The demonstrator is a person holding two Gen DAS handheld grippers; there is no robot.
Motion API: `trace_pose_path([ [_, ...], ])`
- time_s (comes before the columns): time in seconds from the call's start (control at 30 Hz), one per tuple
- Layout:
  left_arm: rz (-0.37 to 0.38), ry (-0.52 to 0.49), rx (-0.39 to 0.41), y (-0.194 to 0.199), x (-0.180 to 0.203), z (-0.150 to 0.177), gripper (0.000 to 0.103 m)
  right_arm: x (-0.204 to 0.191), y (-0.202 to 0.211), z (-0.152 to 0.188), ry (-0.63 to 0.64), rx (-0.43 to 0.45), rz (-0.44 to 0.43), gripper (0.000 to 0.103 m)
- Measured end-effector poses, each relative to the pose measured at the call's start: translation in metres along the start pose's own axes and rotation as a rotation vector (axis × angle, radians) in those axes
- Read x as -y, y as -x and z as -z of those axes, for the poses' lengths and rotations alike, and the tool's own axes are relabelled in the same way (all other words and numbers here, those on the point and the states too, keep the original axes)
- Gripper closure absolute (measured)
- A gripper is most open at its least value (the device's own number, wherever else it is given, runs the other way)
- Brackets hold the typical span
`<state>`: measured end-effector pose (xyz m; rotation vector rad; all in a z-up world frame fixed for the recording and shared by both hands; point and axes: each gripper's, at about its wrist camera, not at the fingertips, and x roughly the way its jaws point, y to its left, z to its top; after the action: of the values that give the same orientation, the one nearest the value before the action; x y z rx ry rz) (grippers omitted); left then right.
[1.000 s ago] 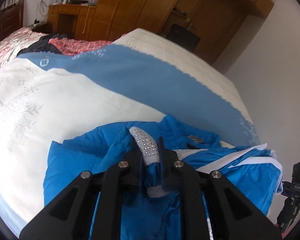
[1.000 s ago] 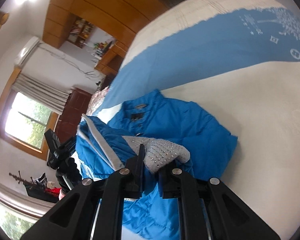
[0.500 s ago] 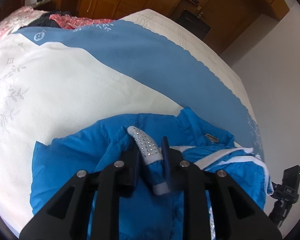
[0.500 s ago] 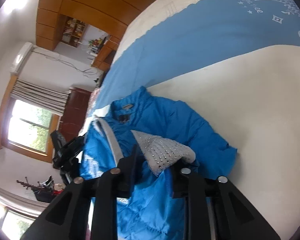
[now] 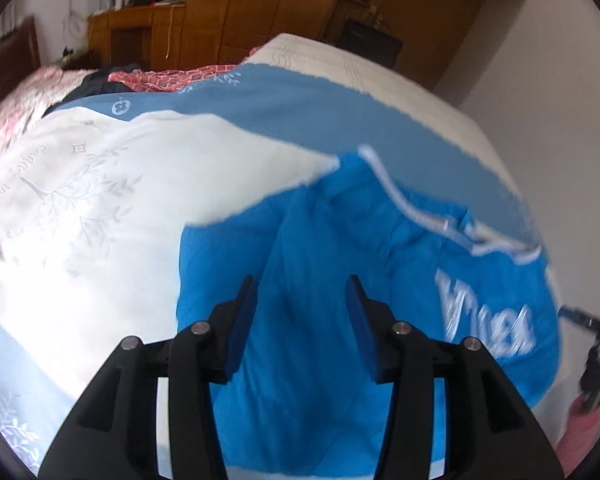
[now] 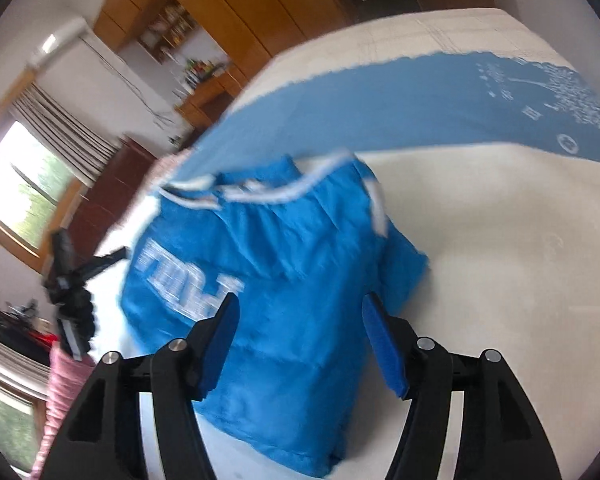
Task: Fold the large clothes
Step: 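Lay the hem on the collar and open both grippers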
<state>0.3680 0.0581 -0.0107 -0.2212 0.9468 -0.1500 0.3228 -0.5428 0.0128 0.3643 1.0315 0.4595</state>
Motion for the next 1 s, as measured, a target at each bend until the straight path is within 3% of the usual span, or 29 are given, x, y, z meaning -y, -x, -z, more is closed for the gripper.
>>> trace_pose_path([
  [0.07, -0.039, -0.035, 0.003, -0.003, 0.003, 0.007, 0.049, 0.004, -0.013, 0.006, -0.013, -0.031, 0.013, 0.041],
  [0.13, -0.082, -0.072, 0.012, -0.007, 0.008, 0.014, 0.051, 0.005, -0.024, 0.007, -0.02, -0.05, 0.017, 0.053],
  [0.17, -0.1, -0.085, 0.021, -0.009, 0.012, 0.017, 0.056, 0.004, -0.028, 0.008, -0.012, -0.048, 0.041, 0.057],
  [0.23, -0.109, -0.104, 0.038, -0.009, 0.019, 0.019, 0.072, -0.001, -0.03, 0.006, 0.014, -0.025, 0.08, 0.077],
  [0.3, -0.119, -0.119, 0.062, -0.008, 0.025, 0.019, 0.087, -0.006, -0.026, 0.006, 0.02, -0.005, 0.065, 0.091],
  [0.33, -0.12, -0.116, 0.078, -0.005, 0.027, 0.018, 0.09, -0.009, -0.021, 0.004, 0.018, 0.011, 0.053, 0.094],
  [0.5, -0.097, -0.043, 0.243, 0.025, 0.028, 0.009, 0.096, -0.022, 0.01, -0.01, 0.025, 0.136, 0.043, 0.097],
  [0.57, -0.099, -0.038, 0.268, 0.028, 0.031, 0.004, 0.096, -0.024, 0.012, -0.016, 0.028, 0.162, 0.06, 0.097],
  [0.63, -0.129, -0.043, 0.245, 0.017, 0.031, -0.001, 0.096, -0.021, 0.003, -0.021, 0.011, 0.148, 0.104, 0.097],
  [0.7, -0.156, -0.02, 0.165, -0.008, 0.022, -0.003, 0.096, -0.01, -0.017, -0.021, -0.022, 0.104, 0.145, 0.097],
  [0.8, -0.151, -0.016, 0.101, -0.035, 0.008, 0.0, 0.092, 0.014, -0.048, -0.015, -0.087, 0.039, 0.152, 0.095],
  [1.0, -0.158, -0.016, 0.105, -0.049, 0.006, 0.009, 0.089, 0.029, -0.062, 0.0, -0.125, 0.043, 0.117, 0.092],
])
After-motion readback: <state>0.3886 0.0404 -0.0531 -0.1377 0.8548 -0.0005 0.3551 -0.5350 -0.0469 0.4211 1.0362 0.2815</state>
